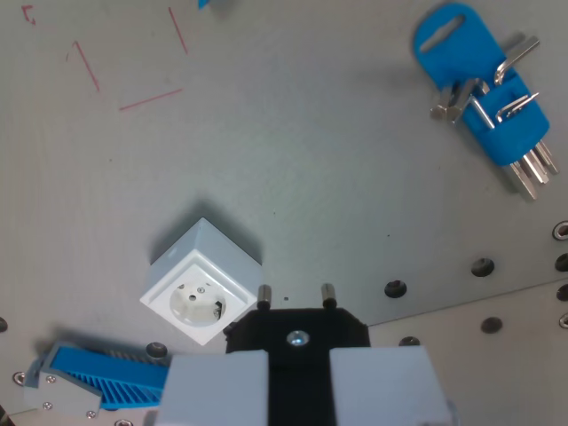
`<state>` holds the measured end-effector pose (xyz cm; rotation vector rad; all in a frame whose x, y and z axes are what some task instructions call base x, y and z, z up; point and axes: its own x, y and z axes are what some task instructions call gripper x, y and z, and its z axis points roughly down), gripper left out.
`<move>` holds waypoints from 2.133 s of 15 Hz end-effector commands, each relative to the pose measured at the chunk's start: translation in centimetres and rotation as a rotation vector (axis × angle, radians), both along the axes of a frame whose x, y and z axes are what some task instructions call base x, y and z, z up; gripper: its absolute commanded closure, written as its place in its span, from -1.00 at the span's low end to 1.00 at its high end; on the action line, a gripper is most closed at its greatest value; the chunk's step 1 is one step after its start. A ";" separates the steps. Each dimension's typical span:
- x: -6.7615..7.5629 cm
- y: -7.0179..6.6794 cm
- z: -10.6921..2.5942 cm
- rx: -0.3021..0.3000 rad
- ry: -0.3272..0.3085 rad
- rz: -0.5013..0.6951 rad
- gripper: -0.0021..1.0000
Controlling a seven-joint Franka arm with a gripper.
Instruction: Move above the white socket
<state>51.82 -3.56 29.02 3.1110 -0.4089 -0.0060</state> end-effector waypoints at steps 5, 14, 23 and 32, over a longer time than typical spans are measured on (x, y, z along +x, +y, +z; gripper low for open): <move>0.0 0.0 0.0 0.000 -0.001 0.003 1.00; -0.5 0.3 -0.7 0.000 -0.015 0.075 1.00; -1.8 1.3 -2.9 -0.006 -0.068 0.201 1.00; -4.2 3.0 -6.1 -0.022 -0.081 0.377 1.00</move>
